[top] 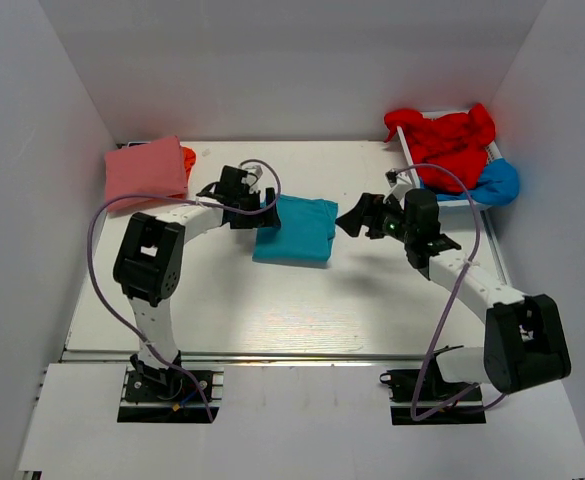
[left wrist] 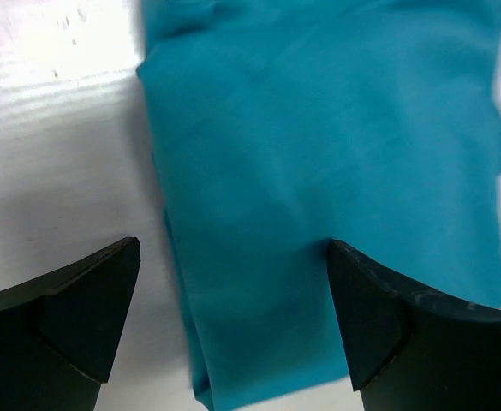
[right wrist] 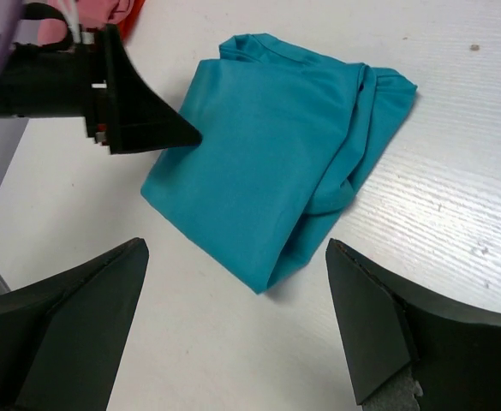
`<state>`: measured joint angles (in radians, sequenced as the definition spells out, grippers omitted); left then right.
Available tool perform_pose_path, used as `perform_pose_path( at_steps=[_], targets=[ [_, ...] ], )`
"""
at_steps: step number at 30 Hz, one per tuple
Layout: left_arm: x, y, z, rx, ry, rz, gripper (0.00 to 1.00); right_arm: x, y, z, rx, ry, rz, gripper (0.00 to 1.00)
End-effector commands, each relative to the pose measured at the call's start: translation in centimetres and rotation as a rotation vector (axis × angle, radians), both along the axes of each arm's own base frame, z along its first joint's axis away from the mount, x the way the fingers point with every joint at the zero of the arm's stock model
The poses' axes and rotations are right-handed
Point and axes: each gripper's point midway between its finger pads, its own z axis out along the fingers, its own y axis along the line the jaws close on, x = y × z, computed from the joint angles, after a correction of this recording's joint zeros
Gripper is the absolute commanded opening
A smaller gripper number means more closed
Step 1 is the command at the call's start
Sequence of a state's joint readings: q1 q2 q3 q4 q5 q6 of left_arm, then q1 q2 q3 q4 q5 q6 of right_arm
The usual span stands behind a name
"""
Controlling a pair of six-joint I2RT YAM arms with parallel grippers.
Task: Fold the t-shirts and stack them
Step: Put the neatly folded tshirt into the corner of the board with the left arm
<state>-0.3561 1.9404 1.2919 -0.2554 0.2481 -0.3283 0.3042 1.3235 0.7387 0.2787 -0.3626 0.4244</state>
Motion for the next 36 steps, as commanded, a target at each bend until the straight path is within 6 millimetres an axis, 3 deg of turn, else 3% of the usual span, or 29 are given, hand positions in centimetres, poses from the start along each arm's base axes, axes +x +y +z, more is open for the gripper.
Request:
perform_pose_path(
  at_steps=[1,5,10,14,15,16,20,22,23,25,29,32,33,36],
  targets=[
    [0.3,-0.7,-0.4,0.025,0.002,0.007,1.00,-1.2,-0.9,0.5,-0.044,-0.033,-0.010,0.90],
    [0.7,-1.1,-3.3,0.081,0.048,0.013,0.94,-1.9,-1.3,1.1,-0.052,-0.043,-0.012,0.90],
    [-0.5,-2.2,-6.1,0.179,0.075,-0.038,0.77,-2.9,-1.9,2.2,-0.049,-0.080,-0.034,0.90],
    [-2.1,-0.9,-7.9,0.326,0.110,-0.024,0.65,-3.2,-2.4,2.9,-0.060,-0.098,-0.053,0.90],
    [-2.3,0.2,-8.3,0.376,0.111,0.002,0.64,-3.3,-2.6,3.0,-0.063,-0.100,-0.056,0.90],
    [-2.5,-0.2,-8.3,0.383,0.107,0.006,0.61,-3.5,-2.7,2.5,-0.065,-0.088,-0.059,0.90],
    [-4.1,-0.6,-9.5,0.396,0.137,-0.025,0.36,-4.1,-3.4,2.5,-0.081,-0.103,-0.083,0.90],
    [-3.1,-1.3,-9.0,0.380,0.116,-0.035,0.20,-4.3,-4.2,2.3,-0.098,-0.107,-0.115,0.90],
    [-3.0,-1.4,-8.7,0.381,0.117,-0.035,0.00,-4.4,-4.3,2.0,-0.107,-0.105,-0.119,0.90],
    [-1.6,-1.1,-7.6,0.423,0.066,-0.042,0.00,-4.6,-5.0,2.1,-0.126,-0.119,-0.142,0.90],
    [0.7,-0.2,-3.5,0.490,-0.074,-0.046,0.00,-4.9,-5.8,1.3,-0.163,-0.111,-0.166,0.90],
    [2.1,1.3,0.4,0.506,-0.181,-0.041,0.00,-5.1,-6.5,0.3,-0.196,-0.095,-0.186,0.90],
    [2.3,1.6,2.6,0.502,-0.246,-0.035,0.00,-5.2,-6.6,-0.2,-0.206,-0.088,-0.186,0.90],
    [3.0,2.7,6.0,0.554,-0.372,-0.041,0.00,-5.1,-6.9,-1.3,-0.221,-0.068,-0.199,0.90]
  ],
)
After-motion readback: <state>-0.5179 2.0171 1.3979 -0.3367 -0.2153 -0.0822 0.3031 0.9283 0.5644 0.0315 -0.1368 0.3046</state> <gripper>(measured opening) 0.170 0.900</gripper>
